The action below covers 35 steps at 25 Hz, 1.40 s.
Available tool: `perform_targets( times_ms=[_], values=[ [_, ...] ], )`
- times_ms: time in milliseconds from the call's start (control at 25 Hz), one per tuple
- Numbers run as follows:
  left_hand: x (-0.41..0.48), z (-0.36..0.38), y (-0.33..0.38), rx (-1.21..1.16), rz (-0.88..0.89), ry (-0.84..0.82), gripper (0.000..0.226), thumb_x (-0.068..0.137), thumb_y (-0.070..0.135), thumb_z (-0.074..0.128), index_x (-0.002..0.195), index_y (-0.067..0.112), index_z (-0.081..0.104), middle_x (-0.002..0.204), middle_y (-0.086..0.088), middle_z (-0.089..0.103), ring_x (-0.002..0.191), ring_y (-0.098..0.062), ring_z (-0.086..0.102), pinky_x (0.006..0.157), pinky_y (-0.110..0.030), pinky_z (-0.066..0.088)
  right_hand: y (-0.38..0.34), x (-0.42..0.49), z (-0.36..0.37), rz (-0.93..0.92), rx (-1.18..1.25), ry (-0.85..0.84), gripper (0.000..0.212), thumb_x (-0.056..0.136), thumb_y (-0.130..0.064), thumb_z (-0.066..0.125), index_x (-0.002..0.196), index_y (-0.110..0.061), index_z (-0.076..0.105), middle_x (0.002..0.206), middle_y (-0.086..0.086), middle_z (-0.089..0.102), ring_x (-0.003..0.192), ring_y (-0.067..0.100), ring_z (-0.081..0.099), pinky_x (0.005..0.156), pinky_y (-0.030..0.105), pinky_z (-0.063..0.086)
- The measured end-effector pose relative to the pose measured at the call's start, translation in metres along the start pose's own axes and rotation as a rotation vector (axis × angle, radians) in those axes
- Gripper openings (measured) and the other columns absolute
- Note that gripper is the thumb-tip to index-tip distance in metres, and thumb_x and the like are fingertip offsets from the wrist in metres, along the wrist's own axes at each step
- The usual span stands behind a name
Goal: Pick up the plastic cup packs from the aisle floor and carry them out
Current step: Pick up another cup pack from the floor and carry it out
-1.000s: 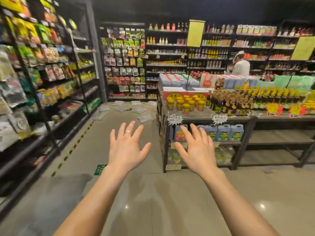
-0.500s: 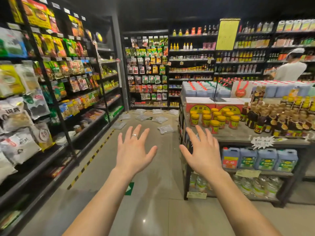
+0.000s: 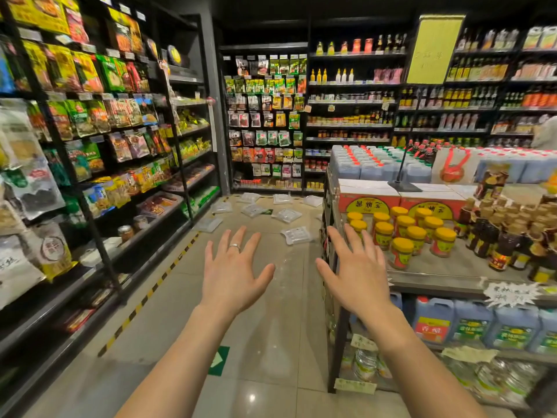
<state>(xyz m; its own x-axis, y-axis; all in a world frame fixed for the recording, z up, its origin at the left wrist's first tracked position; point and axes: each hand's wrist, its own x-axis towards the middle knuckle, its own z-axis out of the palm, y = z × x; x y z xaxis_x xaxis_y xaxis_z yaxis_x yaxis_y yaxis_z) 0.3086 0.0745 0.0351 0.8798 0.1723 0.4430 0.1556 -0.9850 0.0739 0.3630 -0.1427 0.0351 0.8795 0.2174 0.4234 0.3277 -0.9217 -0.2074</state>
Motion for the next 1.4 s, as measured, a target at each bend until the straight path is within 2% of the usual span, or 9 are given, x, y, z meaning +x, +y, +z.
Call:
perform_targets(
  times_ms=[240, 360, 480, 720, 840, 1200, 1400],
  values=[
    [0.111, 0.066, -0.056, -0.026, 0.021, 0.051, 0.072, 0.090, 0.070, 0.037, 0.152, 0.033, 0.029, 0.161, 0.000, 0.025, 0.150, -0.024, 0.014, 0.119, -0.052, 0.010, -0.023, 0.108, 0.065, 0.012, -0.019, 0.036, 0.067, 0.094, -0.062, 0.034, 0.154, -0.038, 0.015, 0.163, -0.001, 0.011, 0.149, 0.028, 0.003, 0.118, 0.047, 0.009],
    [0.173, 0.095, -0.091, -0.006, 0.036, 0.066, 0.074, 0.086, 0.071, 0.030, 0.149, 0.032, 0.035, 0.159, -0.002, 0.030, 0.148, -0.027, 0.021, 0.118, -0.054, 0.010, -0.046, 0.168, 0.098, 0.023, -0.048, 0.023, 0.070, 0.090, -0.065, 0.029, 0.154, -0.037, 0.016, 0.163, 0.001, 0.013, 0.149, 0.032, 0.006, 0.118, 0.049, 0.010],
    [0.240, 0.117, -0.130, -0.004, 0.053, 0.062, 0.076, 0.082, 0.070, 0.024, 0.145, 0.032, 0.039, 0.156, -0.004, 0.034, 0.145, -0.031, 0.025, 0.115, -0.057, 0.010, -0.076, 0.238, 0.128, 0.048, -0.072, -0.009, 0.069, 0.093, -0.065, 0.031, 0.154, -0.039, 0.013, 0.164, 0.001, 0.008, 0.149, 0.032, 0.002, 0.119, 0.049, 0.008],
    [0.334, 0.154, -0.179, -0.002, 0.054, 0.033, 0.071, 0.089, 0.069, 0.032, 0.151, 0.034, 0.028, 0.162, 0.000, 0.023, 0.150, -0.028, 0.011, 0.118, -0.056, 0.005, -0.117, 0.327, 0.185, 0.111, -0.060, -0.025, 0.074, 0.085, -0.070, 0.020, 0.153, -0.043, 0.010, 0.164, -0.001, 0.004, 0.150, 0.029, -0.001, 0.118, 0.050, 0.007],
    [0.379, 0.173, -0.196, -0.005, 0.061, 0.027, 0.071, 0.090, 0.068, 0.034, 0.152, 0.035, 0.025, 0.163, 0.001, 0.020, 0.151, -0.027, 0.008, 0.118, -0.055, 0.004, -0.129, 0.372, 0.213, 0.117, -0.058, -0.030, 0.068, 0.092, -0.068, 0.028, 0.153, -0.042, 0.010, 0.164, -0.001, 0.003, 0.150, 0.029, 0.000, 0.120, 0.050, 0.005],
    [0.543, 0.267, -0.219, 0.045, 0.073, 0.001, 0.071, 0.090, 0.070, 0.033, 0.152, 0.038, 0.022, 0.163, 0.002, 0.017, 0.151, -0.026, 0.007, 0.119, -0.055, 0.003, -0.106, 0.539, 0.312, 0.122, -0.021, -0.079, 0.070, 0.093, -0.068, 0.028, 0.153, -0.042, 0.005, 0.165, -0.001, -0.002, 0.150, 0.030, -0.005, 0.119, 0.053, 0.003],
    [0.662, 0.326, -0.219, 0.073, 0.074, -0.033, 0.070, 0.091, 0.070, 0.032, 0.152, 0.038, 0.021, 0.164, 0.002, 0.015, 0.151, -0.026, 0.005, 0.119, -0.055, 0.002, -0.082, 0.665, 0.370, 0.133, -0.031, -0.050, 0.071, 0.092, -0.070, 0.029, 0.153, -0.041, 0.008, 0.165, 0.000, 0.000, 0.150, 0.033, -0.001, 0.119, 0.054, 0.009]
  ],
)
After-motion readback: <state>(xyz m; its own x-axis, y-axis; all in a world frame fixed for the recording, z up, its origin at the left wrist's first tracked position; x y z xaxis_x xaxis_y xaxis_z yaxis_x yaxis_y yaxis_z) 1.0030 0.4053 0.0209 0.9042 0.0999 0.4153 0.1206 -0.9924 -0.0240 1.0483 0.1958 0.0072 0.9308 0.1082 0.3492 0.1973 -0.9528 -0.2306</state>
